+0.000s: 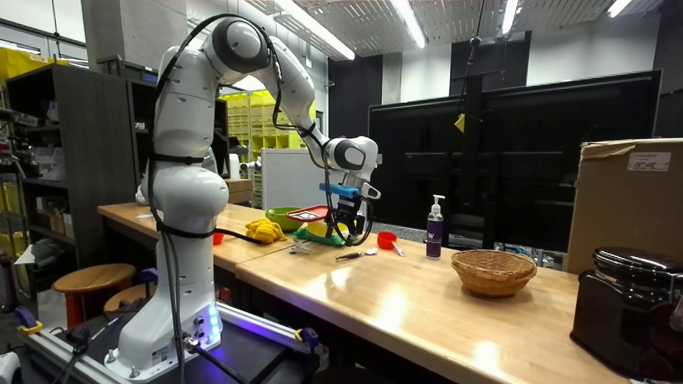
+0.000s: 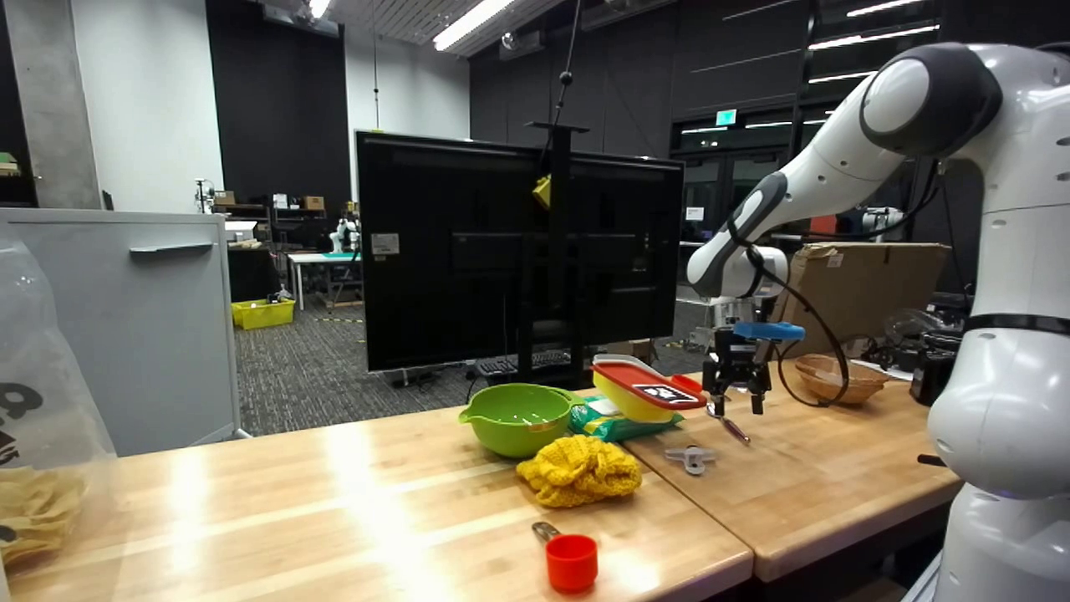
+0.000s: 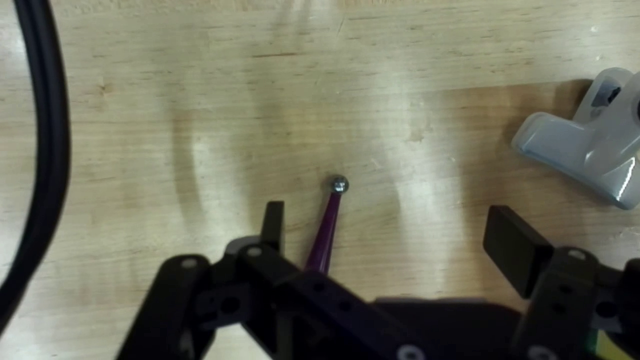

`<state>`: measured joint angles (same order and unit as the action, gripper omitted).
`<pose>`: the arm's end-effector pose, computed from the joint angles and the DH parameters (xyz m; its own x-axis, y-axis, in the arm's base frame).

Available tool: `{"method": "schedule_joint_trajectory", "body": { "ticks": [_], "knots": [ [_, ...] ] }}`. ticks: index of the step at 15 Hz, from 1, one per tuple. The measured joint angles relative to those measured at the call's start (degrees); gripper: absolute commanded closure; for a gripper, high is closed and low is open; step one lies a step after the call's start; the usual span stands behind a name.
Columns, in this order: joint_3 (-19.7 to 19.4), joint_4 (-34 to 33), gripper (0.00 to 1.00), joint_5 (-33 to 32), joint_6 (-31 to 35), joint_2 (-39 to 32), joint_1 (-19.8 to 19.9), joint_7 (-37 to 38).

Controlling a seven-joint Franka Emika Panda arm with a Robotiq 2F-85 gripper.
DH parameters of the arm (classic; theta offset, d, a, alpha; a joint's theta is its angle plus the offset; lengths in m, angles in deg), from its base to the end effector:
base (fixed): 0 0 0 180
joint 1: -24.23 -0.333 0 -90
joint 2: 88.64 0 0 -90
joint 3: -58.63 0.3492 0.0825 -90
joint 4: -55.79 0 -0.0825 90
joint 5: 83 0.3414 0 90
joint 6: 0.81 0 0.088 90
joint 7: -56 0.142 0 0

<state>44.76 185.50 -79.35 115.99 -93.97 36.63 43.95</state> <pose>0.4092 -0.1954 0.3286 0.9186 -0.2587 -0.2988 -0.2962 -0.9511 -0.0872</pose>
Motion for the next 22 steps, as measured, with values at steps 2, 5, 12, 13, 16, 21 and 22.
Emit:
{"method": "schedule_joint_trajectory", "body": {
  "ticks": [2,5,12,13,16,21,22],
  "knots": [
    [0.00,-0.09,0.00,0.00,-0.07,-0.01,0.00,0.00],
    [0.03,-0.12,0.00,0.00,-0.09,-0.04,0.00,0.01],
    [0.16,0.87,0.00,-0.91,5.62,-3.50,-0.02,2.91],
    [0.18,0.84,0.00,-1.52,6.43,-4.13,-0.03,3.54],
    [0.18,0.11,0.00,-3.85,7.55,-6.06,-0.03,4.85],
    [0.71,-2.82,0.00,-4.95,7.67,-9.23,-0.05,4.56],
    [0.77,-2.91,0.00,-4.97,7.67,-9.29,-0.05,4.53]
  ]
}}
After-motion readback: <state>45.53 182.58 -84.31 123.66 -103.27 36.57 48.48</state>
